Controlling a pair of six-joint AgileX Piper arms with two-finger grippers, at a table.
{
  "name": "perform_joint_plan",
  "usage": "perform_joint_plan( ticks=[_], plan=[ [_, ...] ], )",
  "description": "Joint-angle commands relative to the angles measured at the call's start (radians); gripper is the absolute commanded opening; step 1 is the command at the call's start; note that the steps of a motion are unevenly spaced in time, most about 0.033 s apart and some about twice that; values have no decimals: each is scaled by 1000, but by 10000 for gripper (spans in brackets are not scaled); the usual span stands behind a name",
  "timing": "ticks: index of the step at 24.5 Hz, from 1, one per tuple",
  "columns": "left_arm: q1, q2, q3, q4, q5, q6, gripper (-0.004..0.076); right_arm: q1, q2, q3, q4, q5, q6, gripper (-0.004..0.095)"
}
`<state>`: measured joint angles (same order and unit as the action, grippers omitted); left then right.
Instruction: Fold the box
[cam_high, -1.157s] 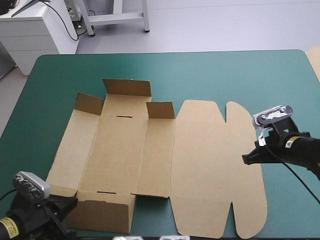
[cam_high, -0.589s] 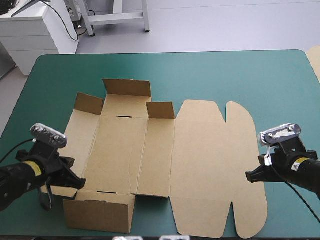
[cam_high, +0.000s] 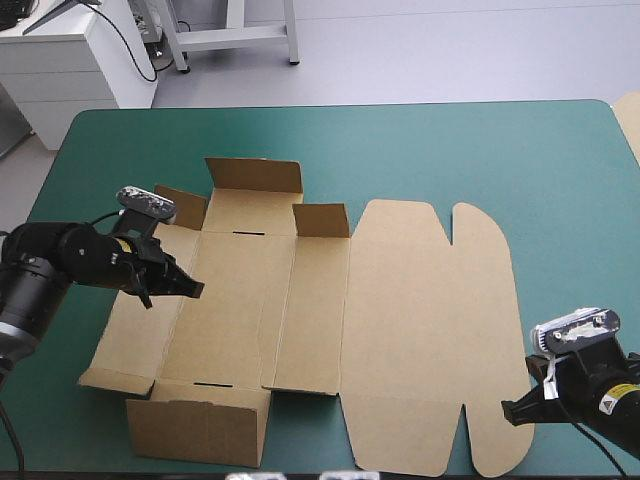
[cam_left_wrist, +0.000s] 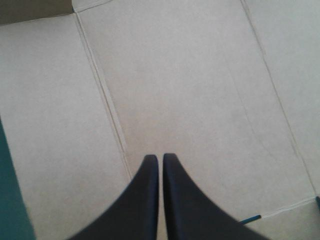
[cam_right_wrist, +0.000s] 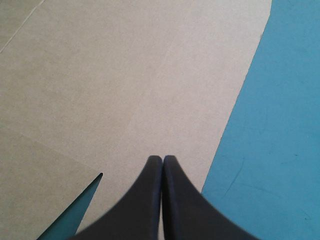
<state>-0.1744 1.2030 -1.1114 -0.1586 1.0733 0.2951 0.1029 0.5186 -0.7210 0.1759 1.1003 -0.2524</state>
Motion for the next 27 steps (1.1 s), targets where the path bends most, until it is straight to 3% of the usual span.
perform_joint_plan(
  ticks=[1,6,12,16,19,23,26,27],
  plan=[
    [125,5,-35,-199,-15,145,19,-9,1,-4,6,-44,-2,-21],
    [476,40,-35,-440,124,369,19,-9,1,19,0,-54,1,-21],
    [776,60,-33,-563,168,483,19,-9,1,19,0,-61,1,-21],
    [893,89,-33,-565,172,489,16,-9,1,19,0,-63,1,-21],
    [884,107,-33,-567,181,598,18,-9,1,19,0,-65,-1,-21],
    [863,138,-31,-481,137,615,160,-9,1,19,25,-67,-1,-21],
    [863,176,-31,-478,108,552,317,-9,1,19,29,-67,-11,-21],
    [863,197,-31,-493,109,524,405,-9,1,19,29,-67,-16,-21]
  ],
)
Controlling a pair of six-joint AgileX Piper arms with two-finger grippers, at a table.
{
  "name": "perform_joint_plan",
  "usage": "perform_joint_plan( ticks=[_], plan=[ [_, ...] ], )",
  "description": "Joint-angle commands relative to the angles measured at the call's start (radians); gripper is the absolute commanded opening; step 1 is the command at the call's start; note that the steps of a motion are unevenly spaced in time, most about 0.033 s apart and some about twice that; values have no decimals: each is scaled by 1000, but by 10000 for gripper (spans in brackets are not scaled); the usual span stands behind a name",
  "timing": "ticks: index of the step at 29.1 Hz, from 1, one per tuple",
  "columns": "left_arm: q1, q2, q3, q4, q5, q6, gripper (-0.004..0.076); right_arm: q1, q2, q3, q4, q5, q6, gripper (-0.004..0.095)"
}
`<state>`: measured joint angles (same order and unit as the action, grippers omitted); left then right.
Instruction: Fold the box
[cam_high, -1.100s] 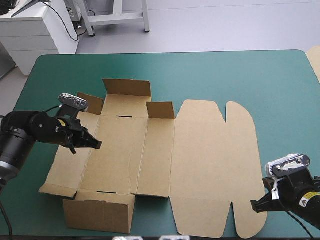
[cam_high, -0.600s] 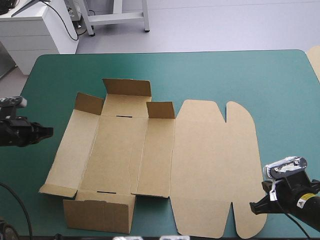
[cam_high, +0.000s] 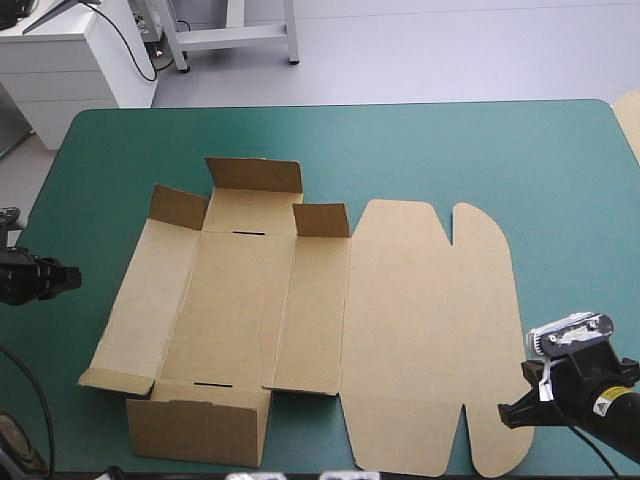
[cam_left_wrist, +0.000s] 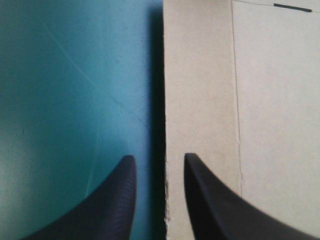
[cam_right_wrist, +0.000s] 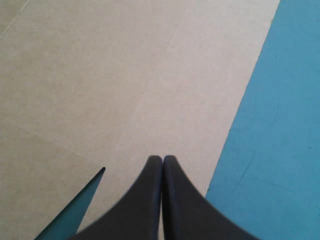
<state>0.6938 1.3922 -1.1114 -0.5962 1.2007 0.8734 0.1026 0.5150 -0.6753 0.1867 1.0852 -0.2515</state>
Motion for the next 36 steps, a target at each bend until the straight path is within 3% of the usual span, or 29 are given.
perform_joint_plan(
  ticks=[1,3,5,8,15,32,36],
  plan=[
    [-5,23,-31,-62,-18,-72,464,-9,4,-26,19,-52,-17,-21],
    [-5,64,-31,-65,-3,-109,589,-9,4,-26,17,-52,-17,-21],
    [-5,111,-31,-62,33,-132,649,-9,4,-26,17,-55,-17,-21],
    [-5,205,-31,-74,96,-145,649,-9,4,-26,19,-86,-17,-21],
    [-5,282,-31,-74,96,-144,649,-9,4,-26,26,-91,-17,-21],
    [-185,298,144,-91,96,-130,648,-9,4,-28,52,-96,-26,-21],
    [-206,286,210,-37,96,-148,613,-9,4,-28,52,-96,-36,-21]
  ],
)
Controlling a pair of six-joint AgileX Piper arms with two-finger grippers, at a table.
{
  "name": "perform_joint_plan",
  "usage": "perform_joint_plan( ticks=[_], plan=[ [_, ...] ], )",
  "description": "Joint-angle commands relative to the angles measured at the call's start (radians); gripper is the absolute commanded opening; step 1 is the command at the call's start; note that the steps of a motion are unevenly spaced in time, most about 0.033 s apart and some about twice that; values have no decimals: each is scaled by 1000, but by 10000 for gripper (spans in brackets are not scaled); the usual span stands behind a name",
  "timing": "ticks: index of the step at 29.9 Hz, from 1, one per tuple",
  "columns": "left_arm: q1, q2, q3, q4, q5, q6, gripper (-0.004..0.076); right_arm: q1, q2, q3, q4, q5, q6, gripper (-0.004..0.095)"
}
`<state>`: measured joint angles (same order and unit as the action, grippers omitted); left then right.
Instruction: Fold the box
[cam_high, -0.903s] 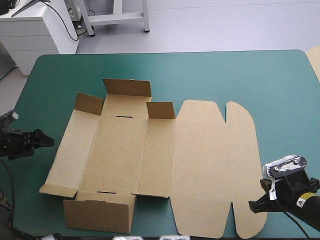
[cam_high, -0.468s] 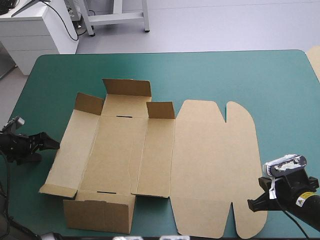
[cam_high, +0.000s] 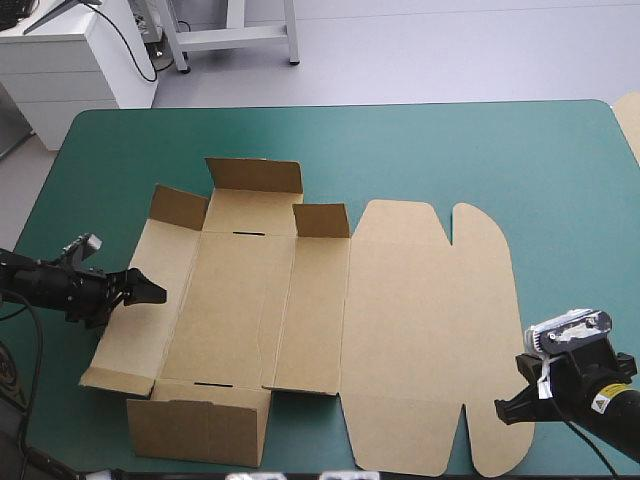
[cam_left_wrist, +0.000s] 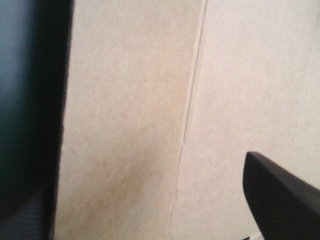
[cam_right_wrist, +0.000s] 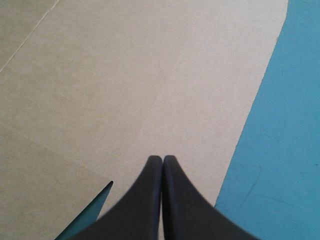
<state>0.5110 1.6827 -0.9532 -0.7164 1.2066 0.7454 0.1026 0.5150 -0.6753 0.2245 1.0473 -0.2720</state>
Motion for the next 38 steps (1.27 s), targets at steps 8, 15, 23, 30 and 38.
perform_joint_plan(
  ticks=[8,15,23,30,38],
  plan=[
    [-23,-14,88,55,89,16,382,-9,4,-28,15,-58,-34,-21],
    [-23,-14,88,-38,51,87,114,-9,4,-28,23,-47,-34,-21],
    [-23,-14,88,-66,38,114,7,-9,4,-28,59,-47,-34,-21],
    [-23,-14,88,-87,85,164,8,-9,4,-28,59,-47,-34,-21],
    [-23,-15,88,-225,89,248,8,-9,4,-28,59,-28,-34,-21]
  ],
)
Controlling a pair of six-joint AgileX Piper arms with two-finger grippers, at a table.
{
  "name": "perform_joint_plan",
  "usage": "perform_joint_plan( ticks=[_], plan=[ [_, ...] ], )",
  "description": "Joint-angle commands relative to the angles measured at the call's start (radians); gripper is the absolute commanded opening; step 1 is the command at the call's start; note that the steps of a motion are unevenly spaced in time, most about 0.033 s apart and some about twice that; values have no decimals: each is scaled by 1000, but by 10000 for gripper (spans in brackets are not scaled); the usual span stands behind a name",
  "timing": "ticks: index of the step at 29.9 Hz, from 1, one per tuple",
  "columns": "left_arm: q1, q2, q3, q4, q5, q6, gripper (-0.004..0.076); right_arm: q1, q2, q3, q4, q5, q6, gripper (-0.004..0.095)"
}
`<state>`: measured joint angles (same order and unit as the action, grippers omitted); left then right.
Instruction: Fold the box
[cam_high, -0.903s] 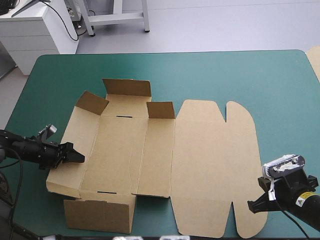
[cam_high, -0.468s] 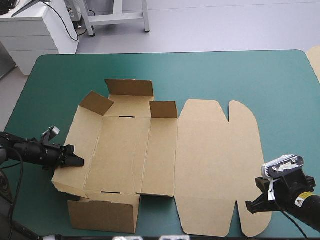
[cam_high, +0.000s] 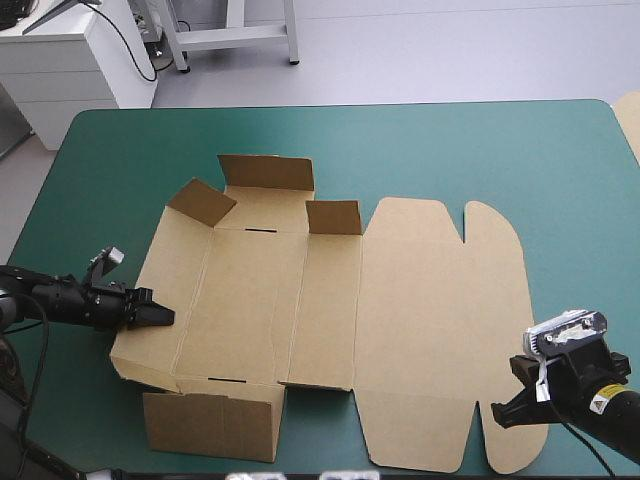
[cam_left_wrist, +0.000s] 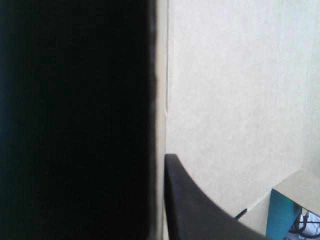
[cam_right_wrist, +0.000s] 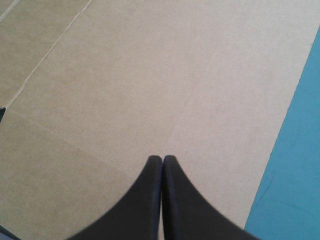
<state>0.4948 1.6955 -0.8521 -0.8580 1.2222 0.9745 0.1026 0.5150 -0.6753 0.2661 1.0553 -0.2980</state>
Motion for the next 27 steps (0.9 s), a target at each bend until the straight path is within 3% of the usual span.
perform_joint_plan(
  ticks=[1,15,23,27],
  plan=[
    [-7,-28,-13,-83,74,32,7,-9,4,-28,17,-36,-8,-21],
    [-27,-113,-90,-43,74,36,7,-9,4,-28,12,-13,-8,-21],
    [-301,-204,-466,252,74,-229,7,-9,4,-28,8,-25,-8,-21],
    [-490,-202,-668,377,67,-279,7,-9,4,-30,8,-59,-4,-21]
  ],
)
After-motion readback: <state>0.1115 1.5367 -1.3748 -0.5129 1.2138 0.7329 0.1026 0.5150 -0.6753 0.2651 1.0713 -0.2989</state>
